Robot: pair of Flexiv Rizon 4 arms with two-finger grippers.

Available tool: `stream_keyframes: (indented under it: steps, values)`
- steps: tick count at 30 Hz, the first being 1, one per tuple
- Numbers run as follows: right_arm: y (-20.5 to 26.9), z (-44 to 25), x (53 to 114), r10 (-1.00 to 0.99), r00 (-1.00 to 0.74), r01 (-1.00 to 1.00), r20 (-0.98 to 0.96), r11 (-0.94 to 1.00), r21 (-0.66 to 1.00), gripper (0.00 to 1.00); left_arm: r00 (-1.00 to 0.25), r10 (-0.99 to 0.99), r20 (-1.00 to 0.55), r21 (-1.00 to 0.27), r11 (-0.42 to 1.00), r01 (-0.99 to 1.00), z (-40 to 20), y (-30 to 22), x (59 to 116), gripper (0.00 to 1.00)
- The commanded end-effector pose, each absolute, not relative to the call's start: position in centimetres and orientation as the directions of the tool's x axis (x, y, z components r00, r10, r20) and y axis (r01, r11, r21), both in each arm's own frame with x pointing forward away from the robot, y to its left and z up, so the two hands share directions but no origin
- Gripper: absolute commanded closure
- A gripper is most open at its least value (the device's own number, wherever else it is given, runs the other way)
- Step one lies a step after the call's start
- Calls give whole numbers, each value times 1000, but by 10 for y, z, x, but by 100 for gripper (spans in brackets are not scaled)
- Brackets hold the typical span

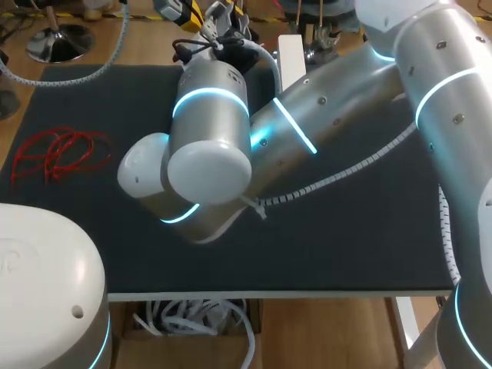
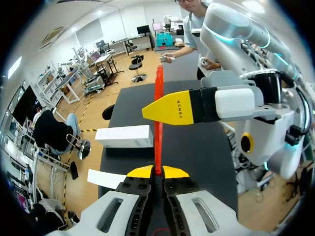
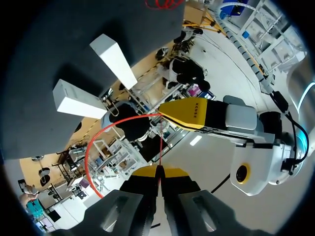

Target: Grab the tape and strap the tape.

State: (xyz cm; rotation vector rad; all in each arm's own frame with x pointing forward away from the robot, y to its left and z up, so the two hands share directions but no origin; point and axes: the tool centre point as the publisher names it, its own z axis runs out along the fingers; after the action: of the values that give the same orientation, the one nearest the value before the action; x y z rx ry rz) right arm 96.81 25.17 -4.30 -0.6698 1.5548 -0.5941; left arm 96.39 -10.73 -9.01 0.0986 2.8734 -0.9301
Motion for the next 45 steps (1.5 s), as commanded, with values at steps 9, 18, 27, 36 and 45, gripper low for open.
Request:
stream_keyframes:
  steps: [9,18,27,36,45]
  values:
    - [257,-34,968,-697,-41,-76,-716,717,-693,100,-991,26,-131,-577,811,98,-90,-108,965,100]
    - [257,-34,968,-688,-44,-76,-724,725,-684,100,-991,26,-131,-577,811,98,-90,-108,965,100]
    - [261,-37,966,-691,-45,-86,-722,722,-686,100,-991,26,-131,-577,811,98,-90,-108,965,100]
    - [262,-41,966,-698,-50,-87,-714,716,-693,100,-991,26,-131,-577,811,98,-90,-108,965,100]
    - [267,-44,969,-708,-50,-87,-704,706,-703,100,-991,26,-131,-577,811,98,-90,-108,965,100]
